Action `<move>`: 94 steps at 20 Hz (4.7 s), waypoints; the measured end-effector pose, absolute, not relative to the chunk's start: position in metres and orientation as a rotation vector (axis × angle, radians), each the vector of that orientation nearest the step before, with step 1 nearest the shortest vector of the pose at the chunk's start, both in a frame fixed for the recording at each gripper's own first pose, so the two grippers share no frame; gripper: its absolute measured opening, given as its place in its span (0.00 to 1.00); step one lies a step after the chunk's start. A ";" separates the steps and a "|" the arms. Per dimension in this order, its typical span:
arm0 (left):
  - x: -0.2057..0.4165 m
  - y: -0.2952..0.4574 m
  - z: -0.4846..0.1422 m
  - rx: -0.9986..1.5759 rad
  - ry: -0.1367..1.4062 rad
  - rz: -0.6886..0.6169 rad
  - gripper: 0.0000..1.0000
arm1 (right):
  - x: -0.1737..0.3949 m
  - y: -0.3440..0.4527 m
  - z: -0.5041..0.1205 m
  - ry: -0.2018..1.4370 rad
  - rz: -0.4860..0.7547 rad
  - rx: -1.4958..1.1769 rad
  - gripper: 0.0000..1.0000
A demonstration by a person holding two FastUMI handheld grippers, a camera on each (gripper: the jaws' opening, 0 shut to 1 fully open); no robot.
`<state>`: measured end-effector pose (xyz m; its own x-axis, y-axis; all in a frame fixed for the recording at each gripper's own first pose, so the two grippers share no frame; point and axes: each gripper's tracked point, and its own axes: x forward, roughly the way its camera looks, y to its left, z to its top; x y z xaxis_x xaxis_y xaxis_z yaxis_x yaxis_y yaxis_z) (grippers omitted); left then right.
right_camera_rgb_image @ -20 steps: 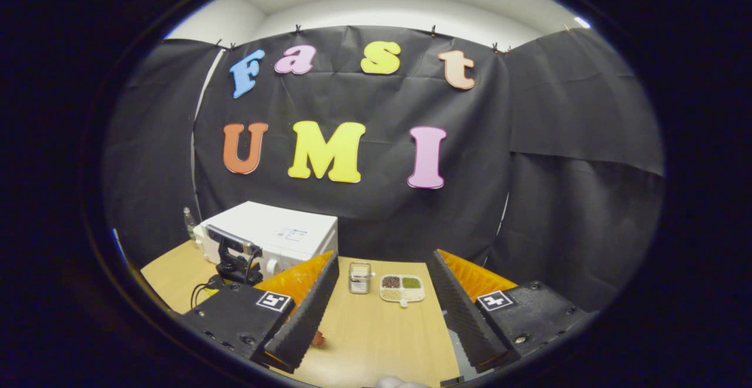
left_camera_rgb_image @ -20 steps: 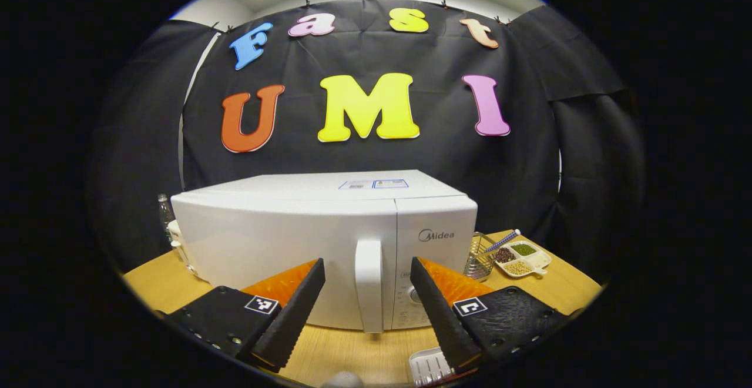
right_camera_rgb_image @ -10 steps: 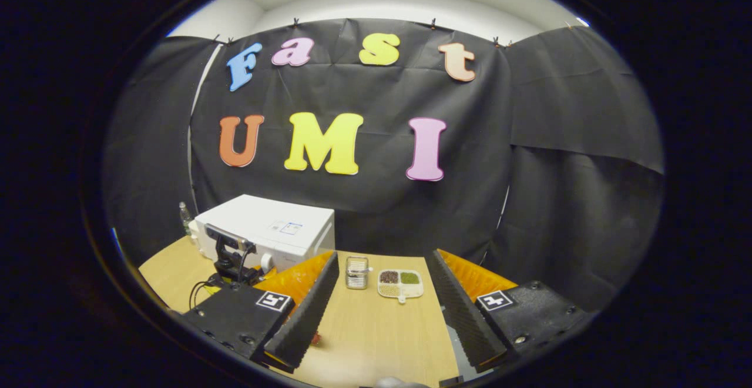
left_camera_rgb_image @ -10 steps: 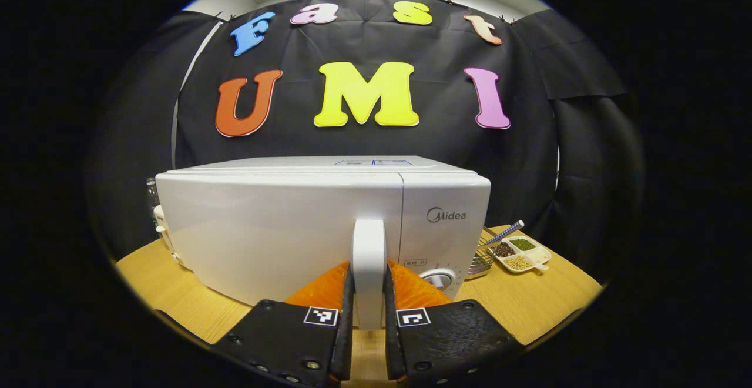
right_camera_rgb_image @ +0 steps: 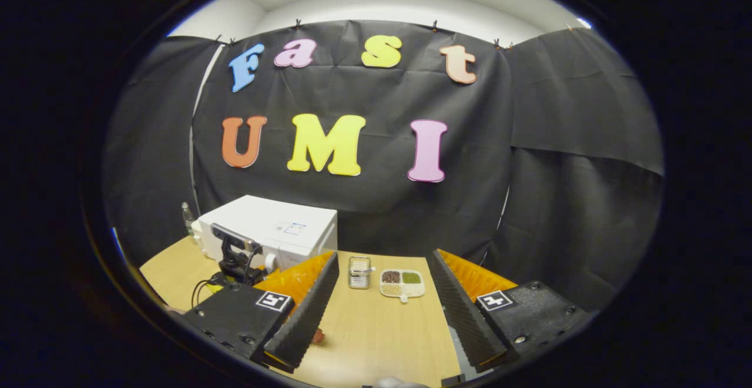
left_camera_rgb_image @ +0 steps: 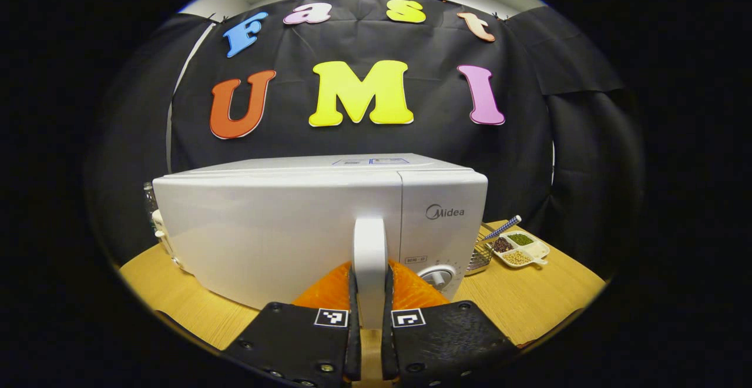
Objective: Open the microwave oven with the left hand, put the food in, and close the microwave oven.
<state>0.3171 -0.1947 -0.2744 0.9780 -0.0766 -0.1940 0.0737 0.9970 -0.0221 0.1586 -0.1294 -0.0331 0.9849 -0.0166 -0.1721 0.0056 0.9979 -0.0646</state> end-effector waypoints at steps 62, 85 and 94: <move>-0.014 0.144 -0.224 0.123 0.285 0.205 0.95 | 0.098 0.036 -0.191 0.357 0.125 0.094 1.00; 0.084 -0.006 -0.142 0.106 0.289 0.273 0.95 | 0.224 0.004 -0.375 0.959 0.438 0.668 0.17; 0.076 0.002 -0.139 0.101 0.293 0.273 0.95 | 0.234 0.027 -0.274 0.790 0.570 0.567 0.14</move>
<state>0.0756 0.0020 -0.1389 0.9210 0.2795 -0.2712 -0.2504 0.9583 0.1374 0.2342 0.0273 -0.2737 0.5736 0.6579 -0.4880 -0.2550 0.7096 0.6569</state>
